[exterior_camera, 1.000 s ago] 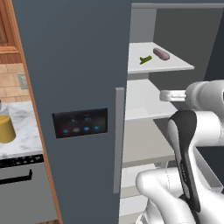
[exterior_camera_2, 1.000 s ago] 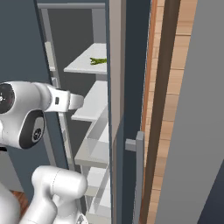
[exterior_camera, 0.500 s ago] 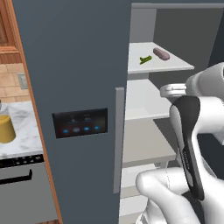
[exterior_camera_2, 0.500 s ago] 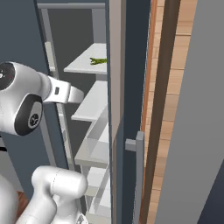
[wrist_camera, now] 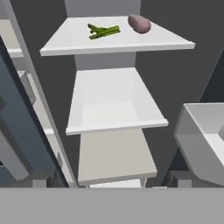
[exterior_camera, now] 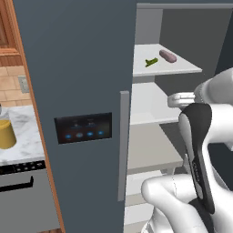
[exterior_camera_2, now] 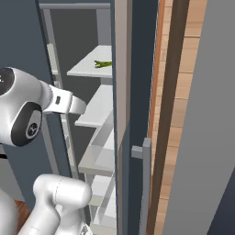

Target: Move the salami and asparagus from the second highest shelf to the top shelf to make space. Then, place the pitcher from the counter on the cleared second highest shelf.

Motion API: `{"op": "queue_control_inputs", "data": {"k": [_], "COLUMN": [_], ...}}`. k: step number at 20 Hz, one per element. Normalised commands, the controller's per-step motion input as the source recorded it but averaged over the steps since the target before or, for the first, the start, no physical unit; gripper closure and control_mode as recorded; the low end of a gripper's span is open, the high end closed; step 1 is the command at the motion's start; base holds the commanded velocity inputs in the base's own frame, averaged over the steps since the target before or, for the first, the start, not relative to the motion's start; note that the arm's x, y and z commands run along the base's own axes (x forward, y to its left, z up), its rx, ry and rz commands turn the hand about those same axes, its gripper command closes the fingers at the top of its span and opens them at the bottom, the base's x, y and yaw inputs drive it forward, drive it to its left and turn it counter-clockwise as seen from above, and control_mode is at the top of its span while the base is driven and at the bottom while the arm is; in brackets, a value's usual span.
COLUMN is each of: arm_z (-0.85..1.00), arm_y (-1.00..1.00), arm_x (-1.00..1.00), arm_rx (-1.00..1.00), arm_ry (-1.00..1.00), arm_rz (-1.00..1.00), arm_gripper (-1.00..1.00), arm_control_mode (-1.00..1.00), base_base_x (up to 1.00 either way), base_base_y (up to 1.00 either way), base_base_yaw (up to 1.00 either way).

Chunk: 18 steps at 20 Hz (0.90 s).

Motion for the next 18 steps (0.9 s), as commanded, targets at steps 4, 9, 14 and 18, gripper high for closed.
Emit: {"op": "queue_control_inputs", "data": {"k": [4,9,14,18], "arm_z": [-0.4,-0.29,0.0,0.0], "arm_y": [0.08,0.1,0.0,0.0], "arm_x": [-0.43,-0.25,0.0,0.0], "arm_rx": [-0.01,0.0,0.0,0.0], "arm_ry": [0.0,0.0,0.0,0.0], "arm_rz": [0.0,0.0,0.0,0.0], "arm_gripper": [-1.0,-1.0,-1.0,-1.0], "arm_control_mode": [-1.0,-1.0,1.0,1.0], "base_base_x": [0.0,0.0,-0.11,-0.26], "base_base_y": [0.0,0.0,0.15,0.24], "base_base_yaw": [0.0,0.0,0.0,0.03]}}
